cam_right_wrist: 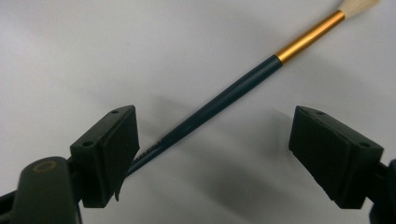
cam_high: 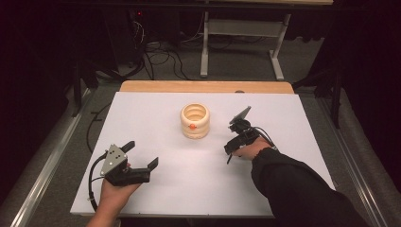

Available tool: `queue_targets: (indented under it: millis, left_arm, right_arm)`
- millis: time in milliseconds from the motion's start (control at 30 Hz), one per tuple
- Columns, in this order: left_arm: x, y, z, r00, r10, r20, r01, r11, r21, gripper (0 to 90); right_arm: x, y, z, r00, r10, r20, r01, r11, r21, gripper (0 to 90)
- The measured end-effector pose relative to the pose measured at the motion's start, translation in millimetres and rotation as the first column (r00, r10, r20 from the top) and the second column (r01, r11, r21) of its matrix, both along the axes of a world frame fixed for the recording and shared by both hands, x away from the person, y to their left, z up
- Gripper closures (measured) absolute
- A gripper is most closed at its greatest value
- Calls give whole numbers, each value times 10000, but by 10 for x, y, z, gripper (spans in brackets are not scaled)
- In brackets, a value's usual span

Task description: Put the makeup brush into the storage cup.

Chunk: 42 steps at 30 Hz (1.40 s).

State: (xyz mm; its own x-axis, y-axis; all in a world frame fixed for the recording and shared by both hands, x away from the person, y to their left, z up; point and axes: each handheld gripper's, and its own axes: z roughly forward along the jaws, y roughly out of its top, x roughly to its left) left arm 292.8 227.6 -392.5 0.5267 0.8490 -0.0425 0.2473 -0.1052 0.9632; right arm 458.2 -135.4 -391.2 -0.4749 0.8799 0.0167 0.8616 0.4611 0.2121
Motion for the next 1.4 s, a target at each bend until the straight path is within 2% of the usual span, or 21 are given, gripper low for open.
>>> queue_targets:
  millis: [367, 867, 1000, 1400]
  left_arm:
    - [3, 3, -1, 10000, -23, 13, 23, 10000, 12, 9]
    - [6, 5, -3, 10000, -33, -1, 33, 10000, -1, 9]
    - [6, 4, -3, 10000, -35, -7, 35, 10000, -3, 9]
    - [8, 7, -5, 10000, -31, -18, 31, 10000, -52, 10]
  right_arm:
    - [14, 8, -1, 9999, -37, 107, 37, 10000, 64, 268]
    - [16, 28, -22, 9998, -183, -121, 184, 9997, 136, 368]
    - [20, 25, -24, 10000, -23, 8, 23, 10000, 24, 397]
    - [-8, -5, -17, 9993, 337, 175, -330, 9986, -408, 572]
